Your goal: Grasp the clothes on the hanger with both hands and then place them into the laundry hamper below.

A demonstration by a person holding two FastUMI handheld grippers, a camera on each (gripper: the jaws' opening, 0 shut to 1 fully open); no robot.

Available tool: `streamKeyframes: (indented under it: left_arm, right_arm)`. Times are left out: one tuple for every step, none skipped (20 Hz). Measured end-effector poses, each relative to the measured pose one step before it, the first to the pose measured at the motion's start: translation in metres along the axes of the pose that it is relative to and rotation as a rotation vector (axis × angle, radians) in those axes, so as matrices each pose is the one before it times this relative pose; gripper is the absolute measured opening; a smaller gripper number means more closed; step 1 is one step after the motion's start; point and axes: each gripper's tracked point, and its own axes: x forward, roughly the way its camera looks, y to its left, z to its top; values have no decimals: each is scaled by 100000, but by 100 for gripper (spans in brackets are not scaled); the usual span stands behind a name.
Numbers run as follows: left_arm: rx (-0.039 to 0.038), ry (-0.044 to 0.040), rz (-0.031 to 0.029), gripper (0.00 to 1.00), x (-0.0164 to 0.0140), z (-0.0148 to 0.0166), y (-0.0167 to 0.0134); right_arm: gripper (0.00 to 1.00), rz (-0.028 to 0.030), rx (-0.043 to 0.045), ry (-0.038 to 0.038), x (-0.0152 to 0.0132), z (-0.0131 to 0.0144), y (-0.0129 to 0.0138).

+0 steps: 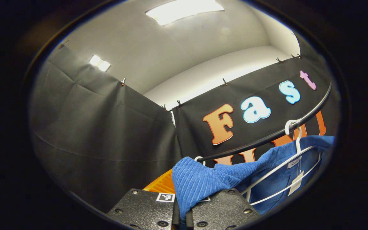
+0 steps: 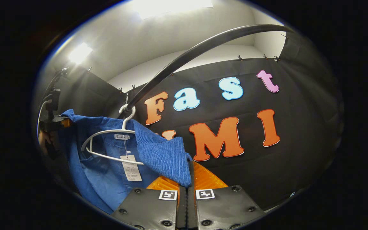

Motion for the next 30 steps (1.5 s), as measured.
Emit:
streamKeyframes:
  left_arm:
    - [-1172,1521,-2827,7,444,-651,-82]
    - [-1209,1603,-2942,7,551,-815,-60]
    - [-1831,1185,-2746,7,503,-624,-7]
    - [-3137,544,-2369,7,371,-606,-43]
    - [-4671,681,-1750,7,339,-868,113]
    - [-4703,1642,-731,7,361,-1213,401]
    - [-3859,2463,-46,7,234,-1525,562]
    - [-3411,2473,-28,7,397,-1639,456]
    - [-3737,2417,-601,7,367,-1567,87]
    - [-3891,2028,-952,7,111,-1578,-11]
    - [-3584,1658,-450,7,-67,-1443,111]
    - [-3019,1516,-266,7,42,-1428,67]
    - [-2185,1861,44,7,38,-1576,132]
    - [-1200,2413,-378,7,68,-1568,-19]
    - [-378,2183,-594,7,-158,-1505,-199]
    - [-323,1556,-215,8,-114,-1431,-128]
    - [-56,713,-365,8,-101,-938,-265]
    - [589,277,-17,8,-200,-720,-170]
    - [720,462,318,8,-106,-574,-86]
    - [766,483,385,8,-335,-518,-43]
    - [871,558,77,8,-274,-248,-154]
    - [851,632,-146,8,-343,-121,-272]
    - [792,-552,151,8,-478,-432,40]
    - [449,-1107,-263,8,-530,321,-364]
    - [821,-982,-431,8,-508,395,-459]
    - [1581,-922,-492,8,-406,439,-379]
    - [2270,-1007,-464,8,-337,415,-376]
    - [1741,-771,-339,8,-304,322,-317]
    - [959,-702,-237,8,-395,272,-319]
    - [13,-510,-376,8,-172,267,-332]
  right_arm:
    - [8,277,-439,-89,119,20,-130]
    - [8,152,-541,63,201,99,-164]
    - [8,-50,-634,-4,203,132,-191]
    - [8,-258,-576,-182,163,104,-174]
    - [8,-228,-328,-46,174,-51,-93]
    - [8,62,-53,252,176,-41,19]
    - [8,652,18,501,134,-164,492]
    - [8,702,-381,297,129,-10,295]
    - [8,466,-1110,48,62,97,253]
    - [8,145,-1442,-223,-4,94,159]
    - [8,92,-1075,-382,-566,123,271]
    - [8,220,-611,-353,-473,-13,320]
    - [8,316,-448,-128,-602,-26,204]
    - [8,275,-659,-87,-137,-4,72]
    - [8,-23,-998,-312,49,170,-33]
    - [8,-221,-1216,-397,190,202,-144]
    - [8,-707,-1247,-772,291,216,-225]
    - [8,-624,-1099,-756,265,228,-228]
    - [8,-471,-644,-319,179,37,-55]
    - [8,-340,-71,246,122,4,-87]
    - [8,-544,287,-100,232,37,-228]
    - [8,-1273,27,-550,166,473,-451]
    - [8,-1876,-552,-1302,199,380,-701]
    - [8,-2625,-740,-1094,383,298,-816]
    - [8,-2703,-646,-148,395,-80,-997]
    - [7,-2713,-248,482,406,-265,-952]
    - [8,-2632,270,560,412,-274,-990]
    - [8,-1959,728,805,320,-359,-869]
    - [8,-1289,869,538,178,-198,-635]
    - [8,-1406,261,56,157,-147,-697]
